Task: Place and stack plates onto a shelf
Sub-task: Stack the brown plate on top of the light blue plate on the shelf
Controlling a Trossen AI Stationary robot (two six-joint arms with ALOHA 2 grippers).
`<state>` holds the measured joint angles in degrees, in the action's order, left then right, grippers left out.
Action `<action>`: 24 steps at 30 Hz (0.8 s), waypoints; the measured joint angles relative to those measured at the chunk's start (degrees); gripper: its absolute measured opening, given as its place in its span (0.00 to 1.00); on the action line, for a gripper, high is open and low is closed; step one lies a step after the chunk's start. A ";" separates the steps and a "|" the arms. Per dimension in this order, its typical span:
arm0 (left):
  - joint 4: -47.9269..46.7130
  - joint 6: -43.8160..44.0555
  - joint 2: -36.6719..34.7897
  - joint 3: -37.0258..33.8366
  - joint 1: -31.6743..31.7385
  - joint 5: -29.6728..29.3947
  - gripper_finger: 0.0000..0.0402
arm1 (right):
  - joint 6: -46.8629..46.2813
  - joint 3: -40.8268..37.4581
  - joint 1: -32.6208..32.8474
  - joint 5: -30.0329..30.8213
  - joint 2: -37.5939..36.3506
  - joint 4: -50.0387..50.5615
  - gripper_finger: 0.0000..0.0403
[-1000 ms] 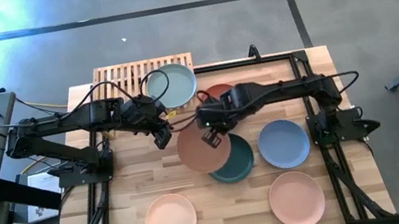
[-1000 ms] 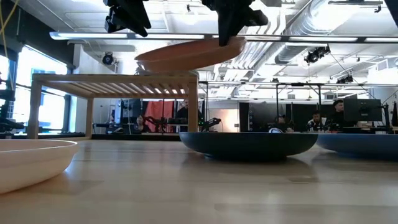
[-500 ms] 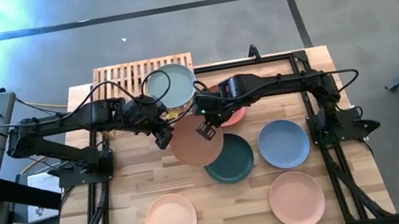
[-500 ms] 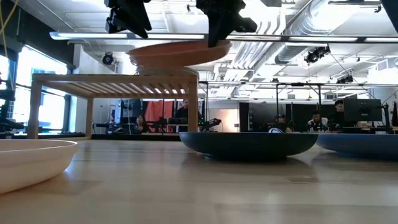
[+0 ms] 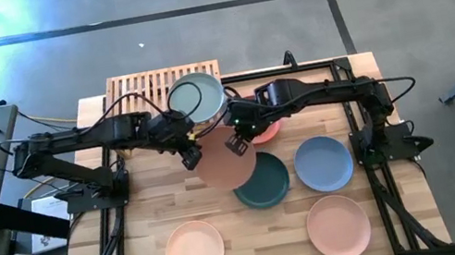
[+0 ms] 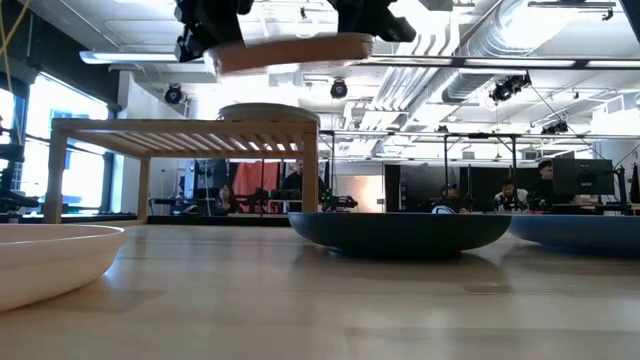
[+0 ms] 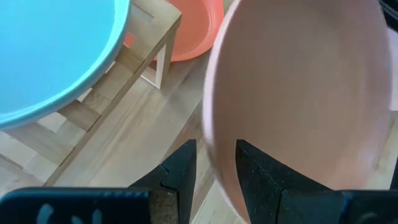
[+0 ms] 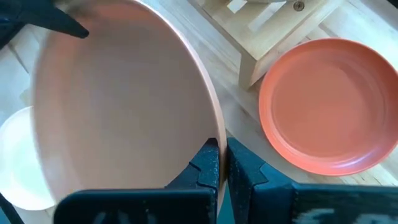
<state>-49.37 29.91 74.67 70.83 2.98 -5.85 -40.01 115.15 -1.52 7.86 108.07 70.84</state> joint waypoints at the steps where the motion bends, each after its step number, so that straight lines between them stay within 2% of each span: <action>1: -0.04 0.02 0.06 0.00 0.00 0.02 0.25 | 0.00 0.00 0.00 -0.19 0.00 0.20 0.00; 13: -0.33 -0.63 0.00 0.00 0.07 -0.66 0.23 | 0.00 0.00 0.04 -0.59 0.00 -0.50 0.00; 24: -0.43 -1.90 0.03 0.00 0.11 -1.35 0.03 | 0.00 0.00 0.06 -1.41 0.00 -1.65 0.00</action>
<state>-49.80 28.02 74.70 70.83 3.10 -7.20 -40.01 115.15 -1.46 6.45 108.07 69.19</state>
